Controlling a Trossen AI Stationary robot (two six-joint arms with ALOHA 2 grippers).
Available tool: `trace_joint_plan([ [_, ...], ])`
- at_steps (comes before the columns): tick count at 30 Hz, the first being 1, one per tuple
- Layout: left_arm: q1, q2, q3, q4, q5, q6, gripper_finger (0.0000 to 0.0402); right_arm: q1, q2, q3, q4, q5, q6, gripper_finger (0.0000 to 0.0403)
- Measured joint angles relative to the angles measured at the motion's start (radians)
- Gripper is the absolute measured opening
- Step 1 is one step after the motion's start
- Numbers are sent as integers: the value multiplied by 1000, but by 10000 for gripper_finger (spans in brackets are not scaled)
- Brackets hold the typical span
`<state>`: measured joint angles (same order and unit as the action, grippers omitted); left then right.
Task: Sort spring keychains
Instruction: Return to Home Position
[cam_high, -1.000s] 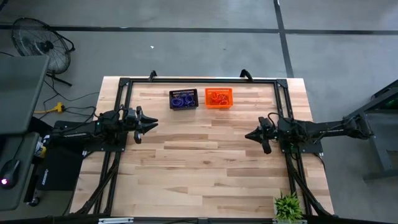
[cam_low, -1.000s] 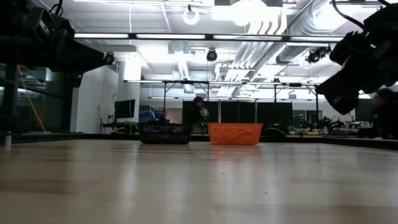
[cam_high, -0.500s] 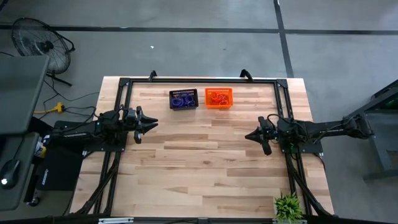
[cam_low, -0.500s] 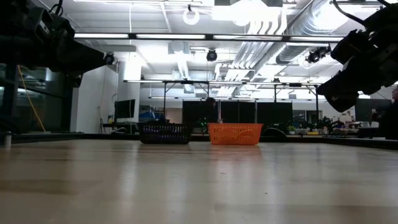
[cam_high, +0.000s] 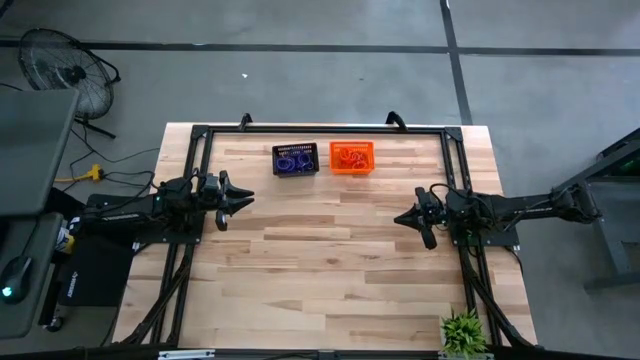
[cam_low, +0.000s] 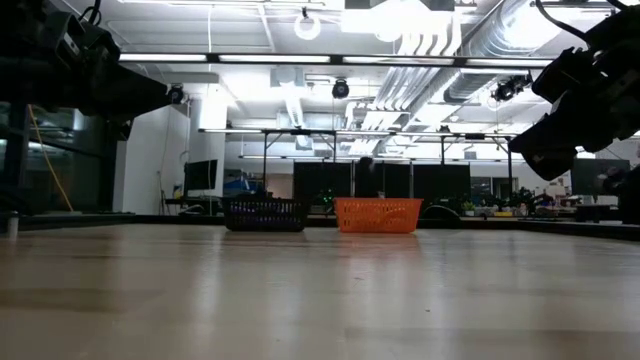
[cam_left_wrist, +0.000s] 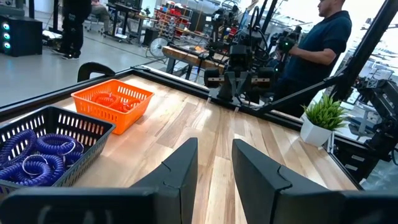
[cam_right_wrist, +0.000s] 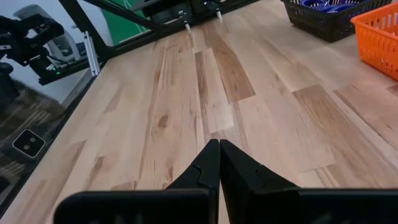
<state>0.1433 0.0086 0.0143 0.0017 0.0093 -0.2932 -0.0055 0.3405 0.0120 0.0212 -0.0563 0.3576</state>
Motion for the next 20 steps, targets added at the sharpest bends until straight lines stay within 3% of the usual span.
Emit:
trace_joint_plan([
  [20,0,0,0,0,0,0,99,0,0,0,0,0,0,4],
])
